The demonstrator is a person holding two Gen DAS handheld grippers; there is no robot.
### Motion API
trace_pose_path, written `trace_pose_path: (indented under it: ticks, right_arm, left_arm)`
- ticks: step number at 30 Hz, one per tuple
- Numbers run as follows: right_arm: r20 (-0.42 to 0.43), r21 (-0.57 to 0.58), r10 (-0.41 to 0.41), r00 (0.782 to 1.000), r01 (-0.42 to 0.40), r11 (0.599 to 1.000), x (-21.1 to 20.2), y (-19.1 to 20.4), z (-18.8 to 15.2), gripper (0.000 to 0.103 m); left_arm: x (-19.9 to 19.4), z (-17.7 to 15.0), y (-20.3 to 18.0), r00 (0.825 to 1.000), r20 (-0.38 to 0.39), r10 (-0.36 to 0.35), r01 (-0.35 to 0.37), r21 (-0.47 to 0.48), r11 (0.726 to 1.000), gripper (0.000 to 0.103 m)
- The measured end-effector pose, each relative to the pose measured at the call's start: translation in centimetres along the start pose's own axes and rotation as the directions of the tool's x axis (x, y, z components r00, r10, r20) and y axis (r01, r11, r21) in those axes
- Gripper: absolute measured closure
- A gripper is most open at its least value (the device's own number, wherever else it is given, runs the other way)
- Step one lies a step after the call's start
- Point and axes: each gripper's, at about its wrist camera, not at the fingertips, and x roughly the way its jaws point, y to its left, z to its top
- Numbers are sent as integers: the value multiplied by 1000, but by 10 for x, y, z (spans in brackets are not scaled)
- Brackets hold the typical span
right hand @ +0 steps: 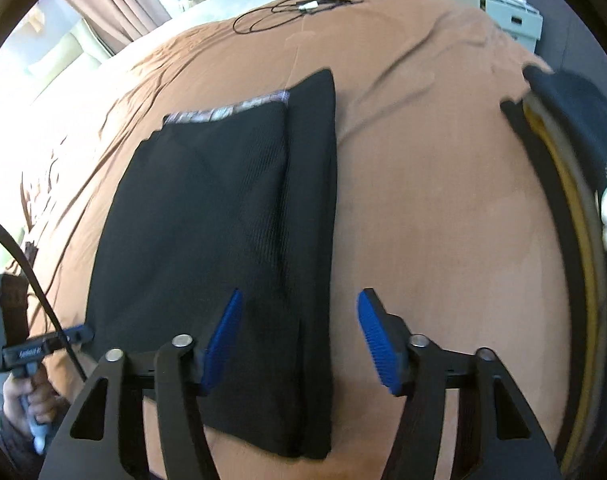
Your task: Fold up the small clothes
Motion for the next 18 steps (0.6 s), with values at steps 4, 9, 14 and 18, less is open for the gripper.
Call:
trace_pose_path:
  ticks: [4,9,14,18]
  right_arm:
    - [1,27,25,1000,-25,999,-10,-4,-17,57]
    - [13,32,6,1000,-6,999,-22,-2,-35,70]
    - [-9,20,-40,999,41,999,-25,5,-58,98]
    - [-1,43,-53,999,53,998,-27,2,-67,100]
  left_arm:
    - [-1,-2,-4,1000,0,3,-3,7,1000,76]
    - [0,-3,-5,1000,-6,0,0,12,1000,76]
    - [3,-1,-6,1000,-15,4,-4,13,1000,76]
    - [3,-1,-6,1000,-19,0,0,13,1000,76]
